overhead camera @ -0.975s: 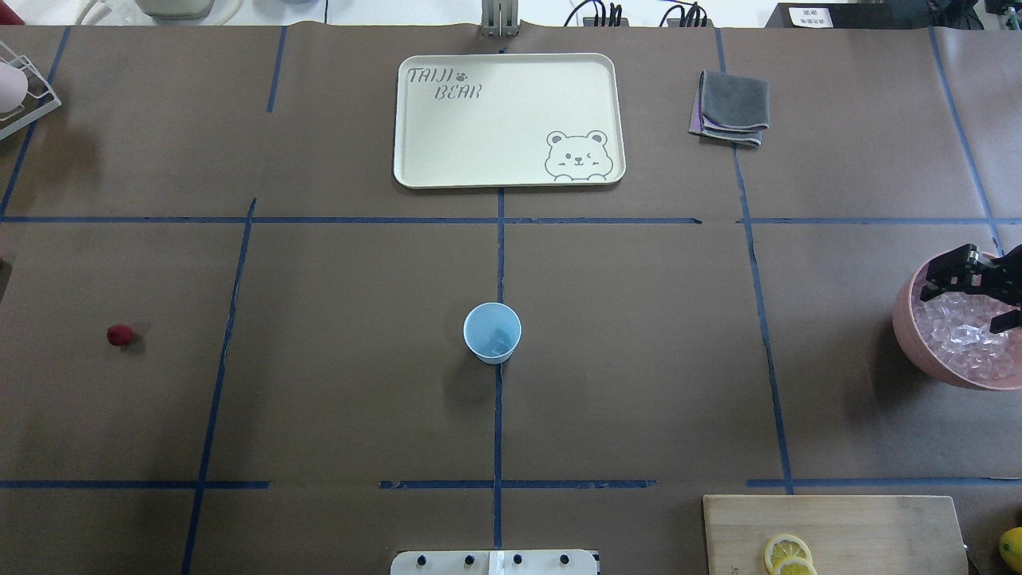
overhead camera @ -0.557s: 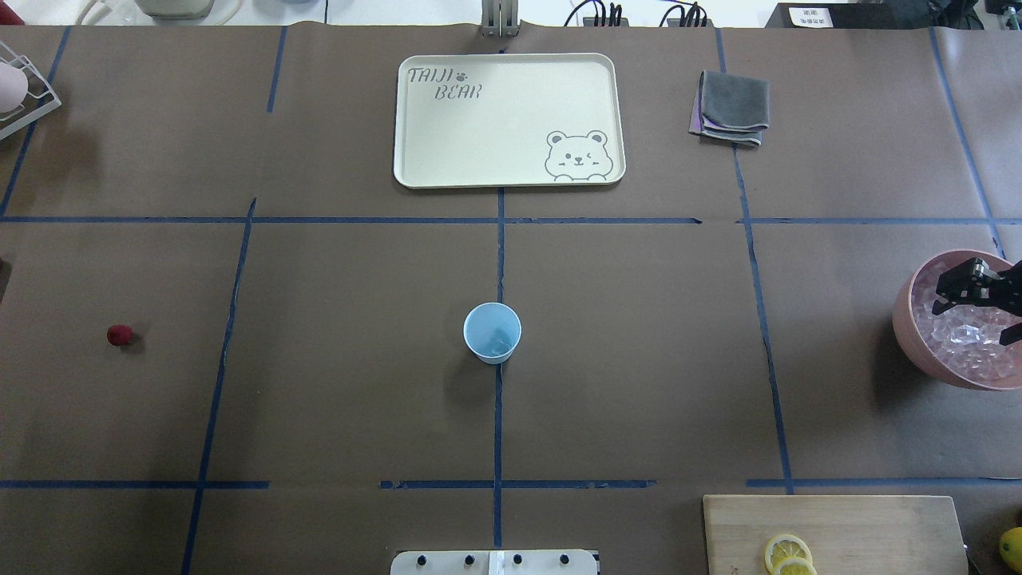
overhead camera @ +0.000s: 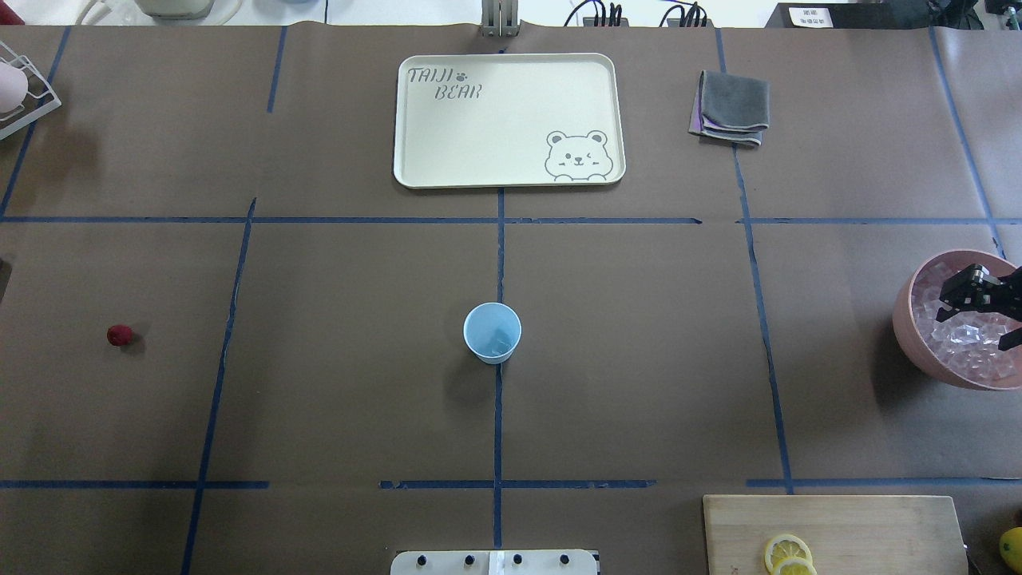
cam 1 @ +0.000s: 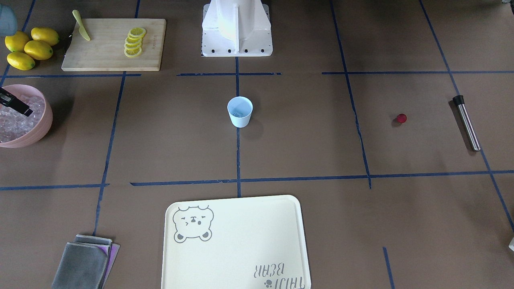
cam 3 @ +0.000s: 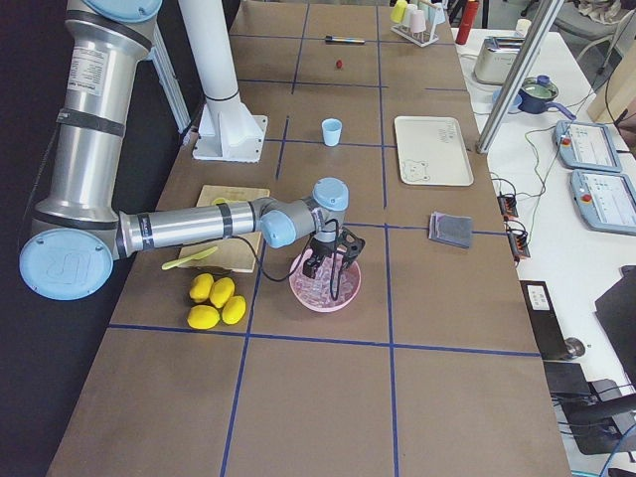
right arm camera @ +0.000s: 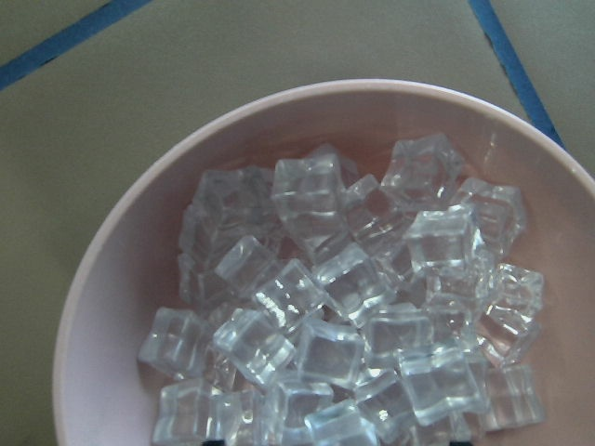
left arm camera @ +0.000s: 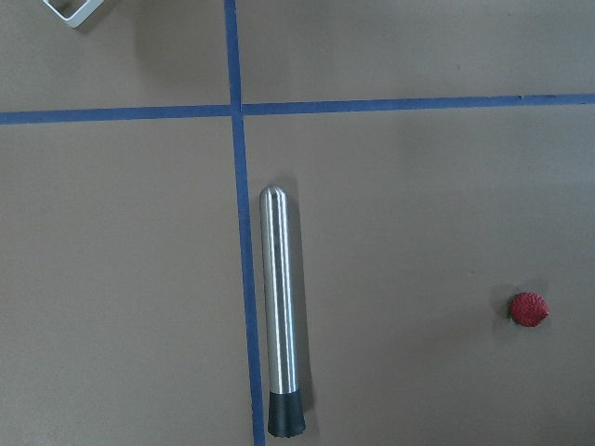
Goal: Mash ice and strawberries in cup
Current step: 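Grasp another ice cube from the pink bowl with the right gripper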
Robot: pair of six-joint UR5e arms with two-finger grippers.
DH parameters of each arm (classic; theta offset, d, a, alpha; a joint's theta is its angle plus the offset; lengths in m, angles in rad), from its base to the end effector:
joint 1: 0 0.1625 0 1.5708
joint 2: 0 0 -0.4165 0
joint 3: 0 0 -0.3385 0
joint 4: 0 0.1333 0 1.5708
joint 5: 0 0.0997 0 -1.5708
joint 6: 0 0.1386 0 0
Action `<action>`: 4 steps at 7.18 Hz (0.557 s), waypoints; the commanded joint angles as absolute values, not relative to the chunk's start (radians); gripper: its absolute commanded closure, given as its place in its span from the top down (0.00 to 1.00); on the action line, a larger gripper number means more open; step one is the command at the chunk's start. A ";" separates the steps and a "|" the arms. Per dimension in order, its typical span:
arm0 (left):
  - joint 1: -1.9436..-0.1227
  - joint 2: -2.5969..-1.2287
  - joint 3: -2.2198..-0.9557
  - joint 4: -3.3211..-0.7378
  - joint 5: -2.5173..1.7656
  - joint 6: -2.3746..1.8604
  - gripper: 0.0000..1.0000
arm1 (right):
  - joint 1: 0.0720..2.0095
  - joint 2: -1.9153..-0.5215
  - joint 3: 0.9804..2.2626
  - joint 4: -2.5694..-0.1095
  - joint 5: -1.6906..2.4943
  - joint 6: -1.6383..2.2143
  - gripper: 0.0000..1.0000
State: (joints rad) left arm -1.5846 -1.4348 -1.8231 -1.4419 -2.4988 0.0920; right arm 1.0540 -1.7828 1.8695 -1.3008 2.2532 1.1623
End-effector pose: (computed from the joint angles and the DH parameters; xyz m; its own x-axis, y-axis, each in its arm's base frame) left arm -0.0276 -0.3780 0.6202 0.5980 0.0736 -0.7981 -0.0413 0.9973 0.0610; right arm -0.1481 -0.3535 0.6063 0.6497 0.5193 0.5552 -0.3354 0.8512 -0.4036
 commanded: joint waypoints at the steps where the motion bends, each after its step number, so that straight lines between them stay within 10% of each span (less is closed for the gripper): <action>1: -1.585 -1.434 -1.824 -1.440 -2.499 0.092 1.00 | 1.051 -1.782 1.862 -1.302 2.256 1.164 0.81; 4: -1.585 -1.434 -1.825 -1.440 -2.499 0.092 1.00 | 1.042 -1.781 1.862 -1.302 2.263 1.164 0.71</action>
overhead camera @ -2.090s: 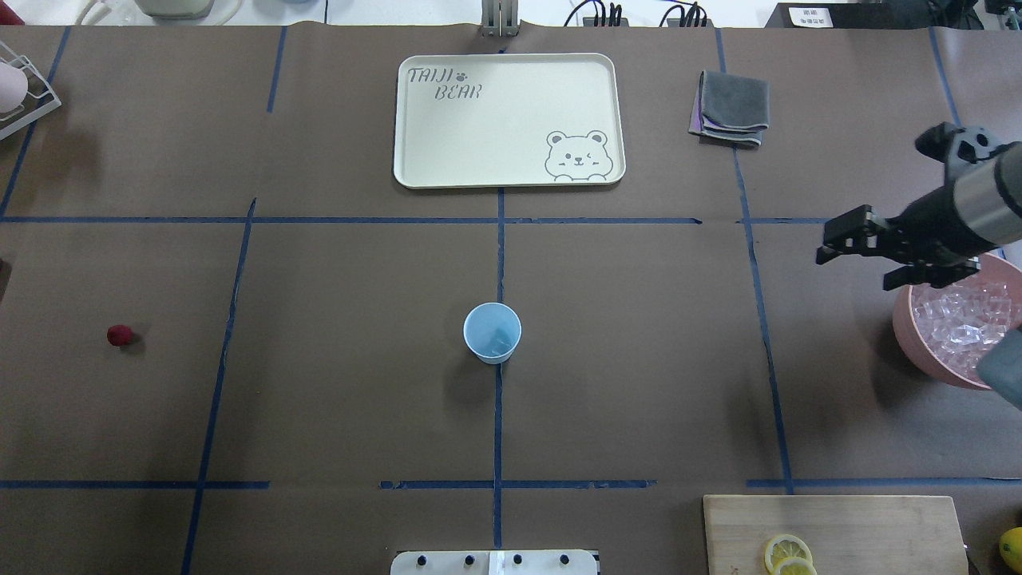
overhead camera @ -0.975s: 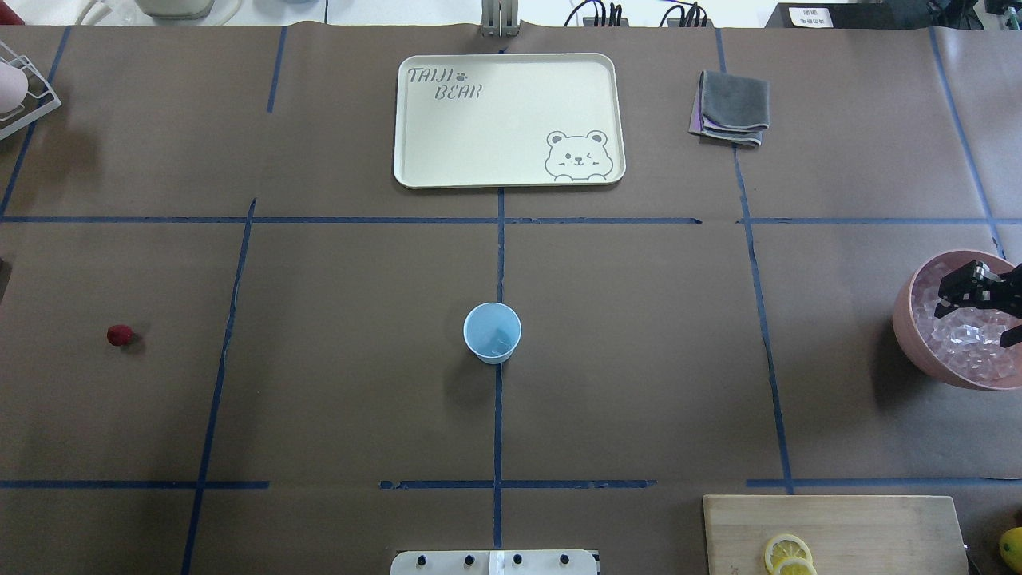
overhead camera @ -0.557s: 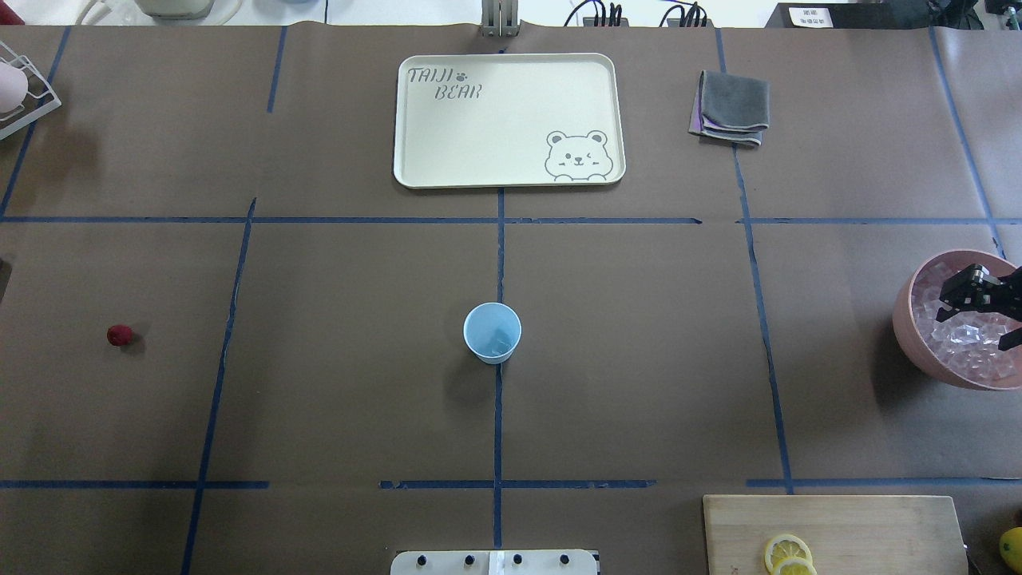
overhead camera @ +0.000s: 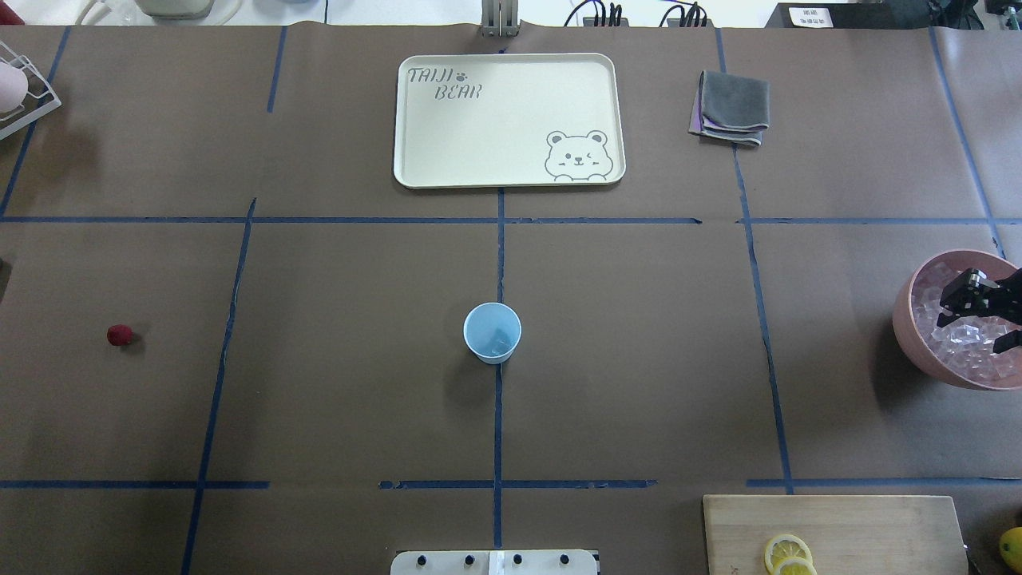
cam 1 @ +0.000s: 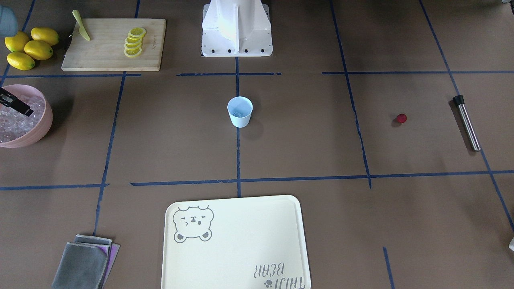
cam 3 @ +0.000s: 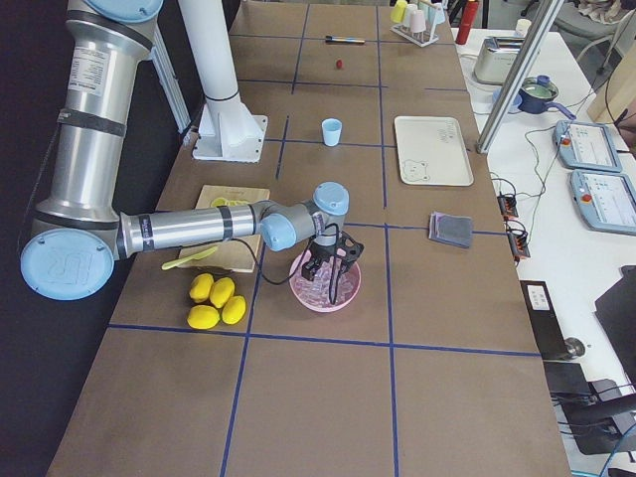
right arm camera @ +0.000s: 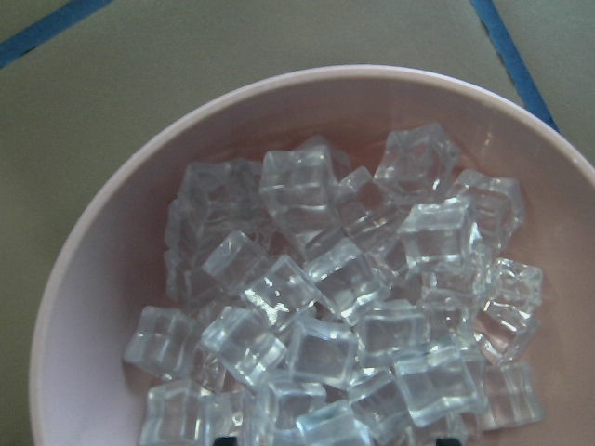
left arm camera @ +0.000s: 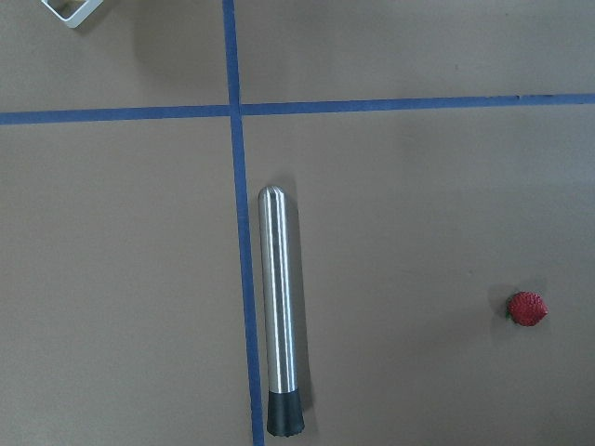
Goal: Mash ice and strawberries in cup
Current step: 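Grasp another ice cube from the pink bowl with the right gripper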
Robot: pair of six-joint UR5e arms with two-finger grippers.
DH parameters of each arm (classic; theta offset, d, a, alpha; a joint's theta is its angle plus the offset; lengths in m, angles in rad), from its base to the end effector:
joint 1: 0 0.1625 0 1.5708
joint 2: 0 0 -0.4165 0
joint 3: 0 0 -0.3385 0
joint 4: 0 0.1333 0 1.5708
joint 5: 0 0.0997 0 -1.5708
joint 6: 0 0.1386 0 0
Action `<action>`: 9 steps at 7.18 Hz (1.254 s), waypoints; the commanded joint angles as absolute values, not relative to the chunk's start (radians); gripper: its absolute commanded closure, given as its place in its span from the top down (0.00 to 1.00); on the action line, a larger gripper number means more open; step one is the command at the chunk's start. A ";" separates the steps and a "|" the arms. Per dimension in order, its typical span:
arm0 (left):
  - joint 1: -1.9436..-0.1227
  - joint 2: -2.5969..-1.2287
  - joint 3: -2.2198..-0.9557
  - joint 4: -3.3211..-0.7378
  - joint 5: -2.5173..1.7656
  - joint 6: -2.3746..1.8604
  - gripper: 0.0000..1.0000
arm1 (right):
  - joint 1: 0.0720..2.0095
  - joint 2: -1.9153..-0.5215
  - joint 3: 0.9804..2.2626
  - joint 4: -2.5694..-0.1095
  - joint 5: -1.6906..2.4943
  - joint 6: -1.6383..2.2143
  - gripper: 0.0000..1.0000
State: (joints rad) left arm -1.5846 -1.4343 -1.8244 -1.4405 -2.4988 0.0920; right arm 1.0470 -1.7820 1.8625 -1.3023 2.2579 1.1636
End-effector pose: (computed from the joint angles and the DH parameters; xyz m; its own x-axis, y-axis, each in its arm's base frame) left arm -0.0276 -0.3778 0.6200 0.5980 0.0731 -0.7982 -0.0413 0.9973 0.0604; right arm -0.1510 -0.3521 0.6091 0.6538 0.5197 0.5501 -0.3289 0.8498 -0.4119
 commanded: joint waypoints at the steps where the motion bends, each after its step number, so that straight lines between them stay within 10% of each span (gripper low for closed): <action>1: -1.585 -1.433 -1.830 -1.440 -2.499 0.092 1.00 | 1.042 -1.781 1.862 -1.301 2.270 1.164 0.62; 5: -1.585 -1.407 -1.858 -1.439 -2.499 0.091 1.00 | 1.043 -1.776 1.856 -1.301 2.269 1.157 0.04; 9: -1.585 -1.407 -1.867 -1.437 -2.499 0.091 1.00 | 1.042 -1.644 2.019 -1.315 2.269 1.335 0.00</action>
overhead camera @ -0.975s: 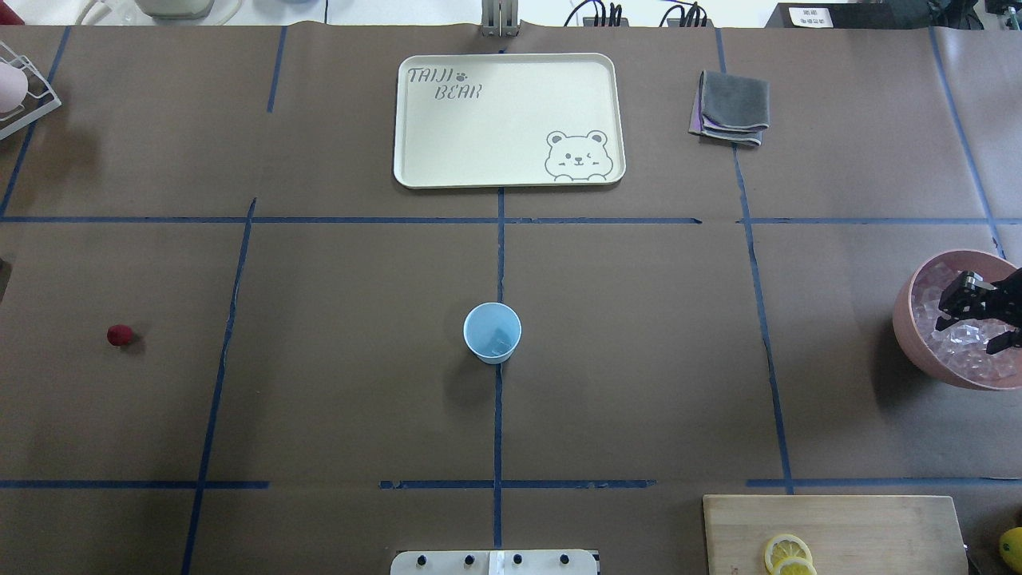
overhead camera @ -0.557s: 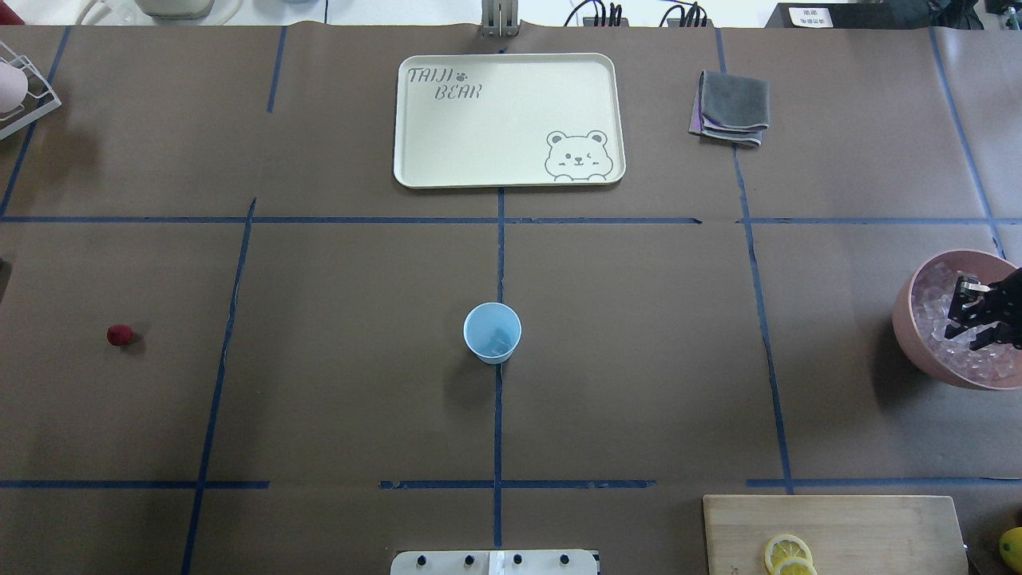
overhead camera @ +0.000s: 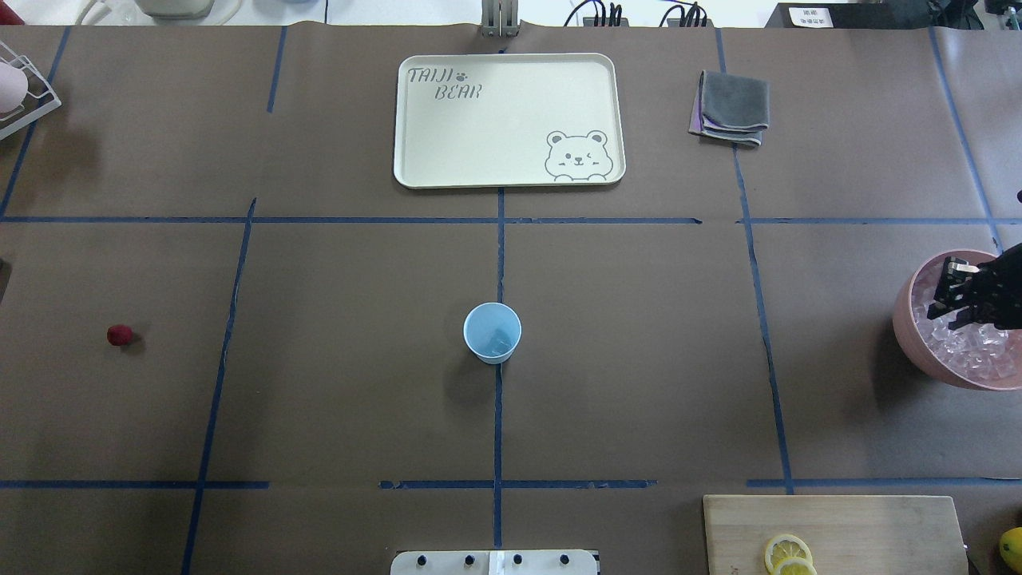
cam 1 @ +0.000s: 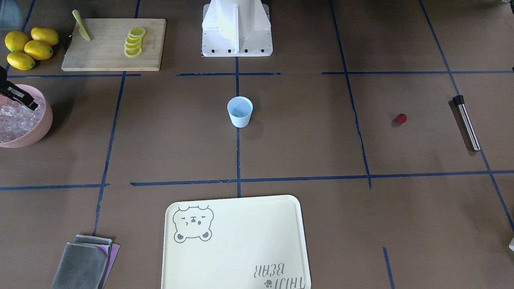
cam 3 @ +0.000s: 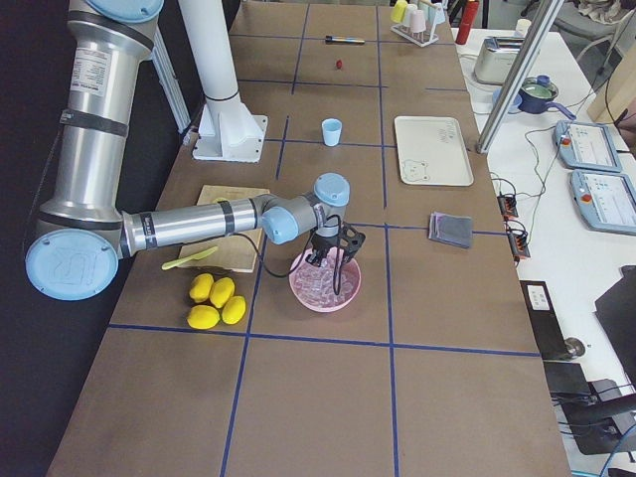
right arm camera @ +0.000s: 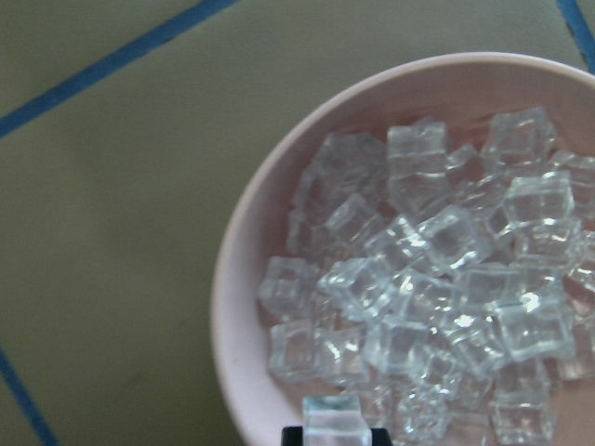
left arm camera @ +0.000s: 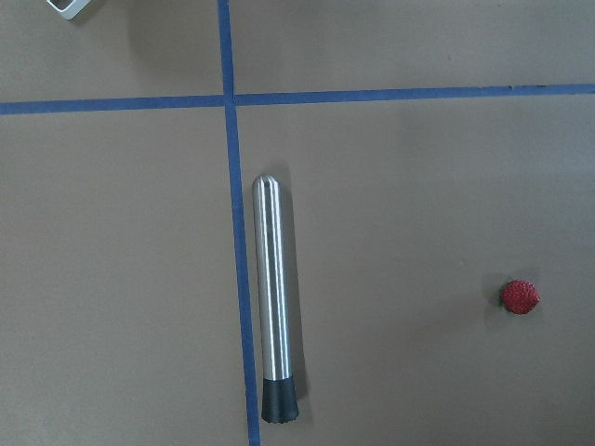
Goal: Mash ice and strawberries in cup
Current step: 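Grasp another ice cube from the pink bowl with the right gripper, then carry the ice cube with the right gripper over the blue cup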
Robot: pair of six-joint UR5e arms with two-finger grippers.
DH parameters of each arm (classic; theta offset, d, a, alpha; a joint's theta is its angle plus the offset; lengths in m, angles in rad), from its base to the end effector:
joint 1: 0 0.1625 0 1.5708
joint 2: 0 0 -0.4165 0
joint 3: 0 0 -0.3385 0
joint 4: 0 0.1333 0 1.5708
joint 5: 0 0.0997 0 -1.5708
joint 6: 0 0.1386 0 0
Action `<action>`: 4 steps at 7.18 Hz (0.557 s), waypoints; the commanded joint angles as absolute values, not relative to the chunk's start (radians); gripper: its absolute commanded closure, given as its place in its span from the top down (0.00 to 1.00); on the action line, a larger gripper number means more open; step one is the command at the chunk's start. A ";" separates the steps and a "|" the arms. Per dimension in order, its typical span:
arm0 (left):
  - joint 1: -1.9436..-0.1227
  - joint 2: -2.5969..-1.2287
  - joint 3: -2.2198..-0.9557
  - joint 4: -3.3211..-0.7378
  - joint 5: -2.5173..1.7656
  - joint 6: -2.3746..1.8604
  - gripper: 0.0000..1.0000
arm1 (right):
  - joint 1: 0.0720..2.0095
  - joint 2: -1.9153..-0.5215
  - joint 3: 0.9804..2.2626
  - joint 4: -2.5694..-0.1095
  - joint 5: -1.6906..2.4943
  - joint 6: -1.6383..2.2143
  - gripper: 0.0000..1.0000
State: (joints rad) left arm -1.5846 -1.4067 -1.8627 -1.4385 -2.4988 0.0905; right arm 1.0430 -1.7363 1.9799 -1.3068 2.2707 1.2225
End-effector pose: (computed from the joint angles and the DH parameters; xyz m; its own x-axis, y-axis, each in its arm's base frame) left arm -0.0274 -0.3667 0.6138 0.5981 0.0786 -0.7975 -0.0404 0.9969 0.0679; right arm -0.1627 -0.3665 0.5359 0.5854 0.4859 0.6490 -0.3227 0.8740 -0.3632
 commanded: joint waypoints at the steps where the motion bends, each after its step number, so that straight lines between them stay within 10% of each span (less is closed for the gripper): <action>1: -1.585 -1.407 -1.868 -1.434 -2.499 0.091 1.00 | 0.955 -1.511 2.016 -1.315 2.261 1.502 0.00; 4: -1.577 -1.411 -1.865 -1.434 -2.490 0.091 1.00 | 0.703 -1.220 1.984 -1.347 2.162 1.762 0.00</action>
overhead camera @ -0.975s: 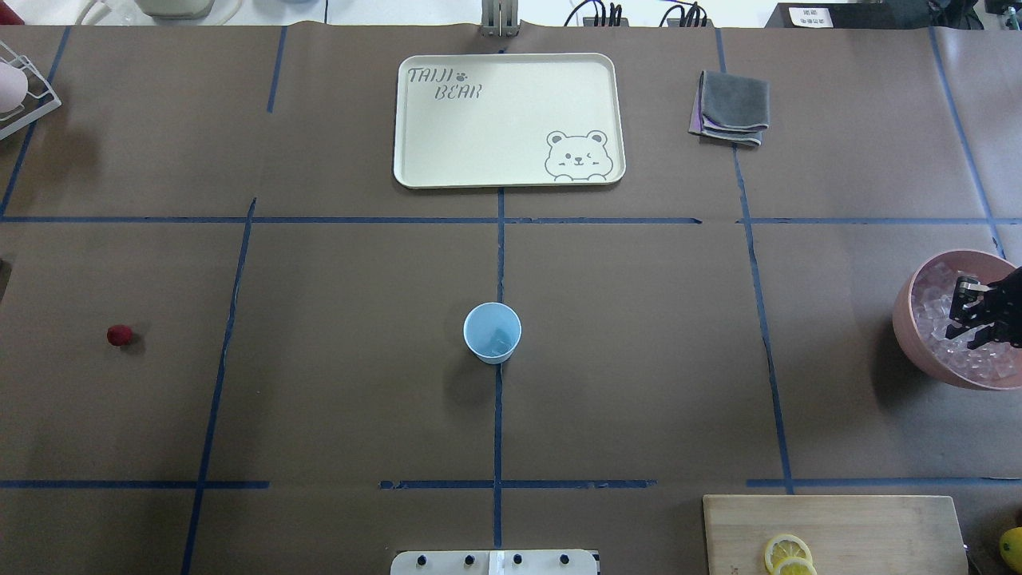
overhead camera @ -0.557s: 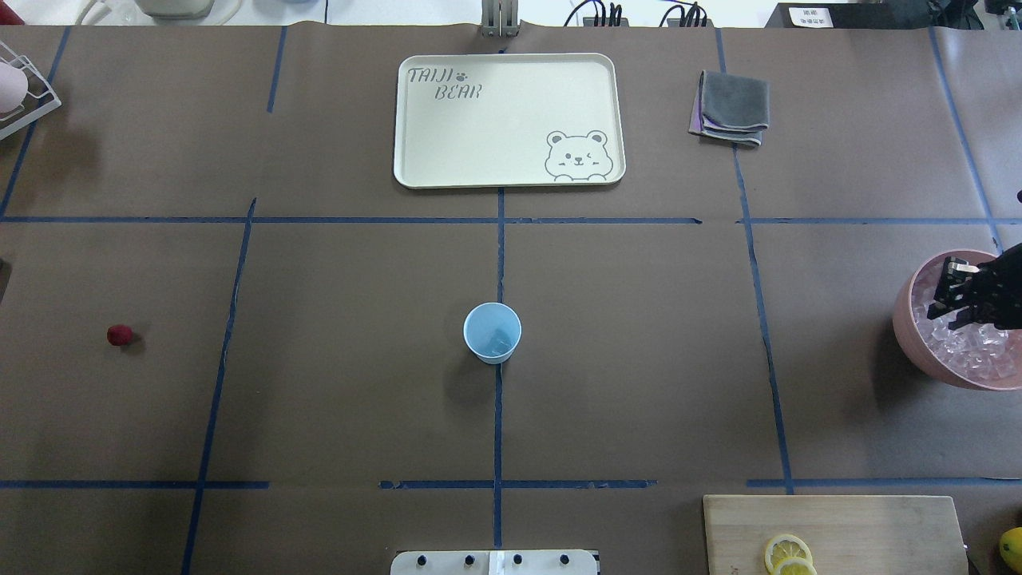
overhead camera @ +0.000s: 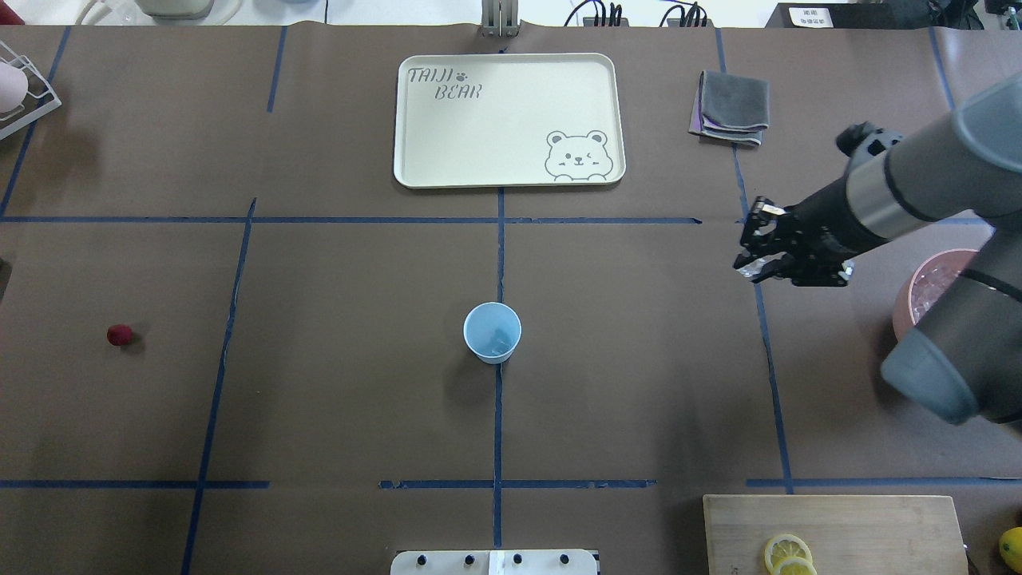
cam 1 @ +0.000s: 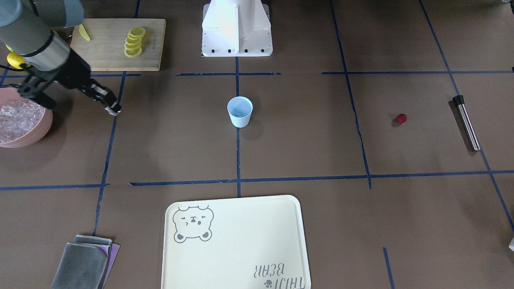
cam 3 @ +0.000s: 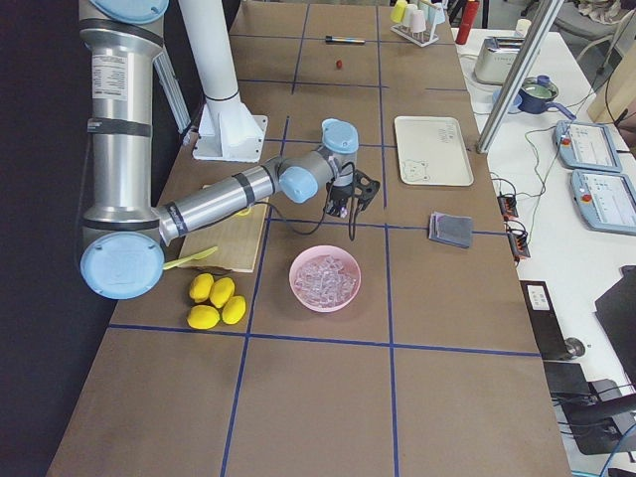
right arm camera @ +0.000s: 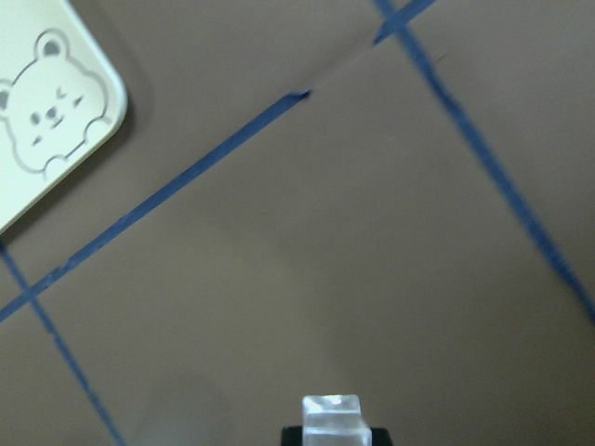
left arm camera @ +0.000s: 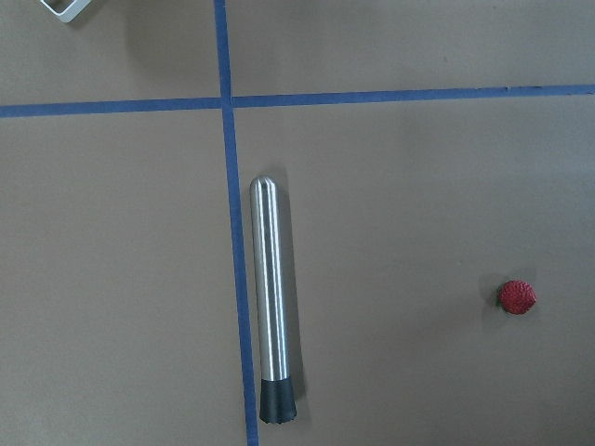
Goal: Mash ice and strawberries in cup
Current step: 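Carry the ice cube with the right gripper over the blue cup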
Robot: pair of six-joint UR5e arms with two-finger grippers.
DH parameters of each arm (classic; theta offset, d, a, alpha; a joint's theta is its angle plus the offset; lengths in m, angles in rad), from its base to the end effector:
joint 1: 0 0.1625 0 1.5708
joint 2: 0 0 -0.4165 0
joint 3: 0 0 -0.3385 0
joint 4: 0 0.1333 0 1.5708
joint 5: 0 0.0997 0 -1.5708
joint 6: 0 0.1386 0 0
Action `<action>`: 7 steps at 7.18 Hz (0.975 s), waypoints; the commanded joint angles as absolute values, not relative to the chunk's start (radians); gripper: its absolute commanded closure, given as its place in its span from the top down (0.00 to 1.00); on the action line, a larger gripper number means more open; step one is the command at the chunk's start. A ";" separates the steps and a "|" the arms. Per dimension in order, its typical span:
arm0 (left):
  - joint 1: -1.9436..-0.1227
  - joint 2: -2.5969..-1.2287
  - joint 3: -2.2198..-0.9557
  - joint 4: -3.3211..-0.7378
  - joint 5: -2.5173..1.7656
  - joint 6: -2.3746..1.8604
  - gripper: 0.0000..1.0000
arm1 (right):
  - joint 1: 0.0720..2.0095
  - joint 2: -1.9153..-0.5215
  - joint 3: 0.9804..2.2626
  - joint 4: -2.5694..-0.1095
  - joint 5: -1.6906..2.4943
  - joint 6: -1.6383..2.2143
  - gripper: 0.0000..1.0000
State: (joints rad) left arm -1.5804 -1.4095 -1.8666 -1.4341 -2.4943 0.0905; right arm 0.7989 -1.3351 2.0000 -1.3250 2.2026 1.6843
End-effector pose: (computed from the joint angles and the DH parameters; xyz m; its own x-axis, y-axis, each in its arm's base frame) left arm -0.0263 -0.3678 0.6120 0.6014 0.0829 -0.7946 -0.0449 0.9965 0.0699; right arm -0.3210 -0.4036 0.3485 0.3963 0.5382 0.7438 -0.2997 0.8416 -0.4493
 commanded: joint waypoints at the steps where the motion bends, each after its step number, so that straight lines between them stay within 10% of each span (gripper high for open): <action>1: -1.572 -1.411 -1.867 -1.434 -2.491 0.091 1.00 | 0.624 -1.078 1.894 -1.371 2.085 1.820 0.00; 7: -1.562 -1.408 -1.888 -1.433 -2.493 0.091 1.00 | 0.472 -0.865 1.693 -1.365 1.934 1.893 0.18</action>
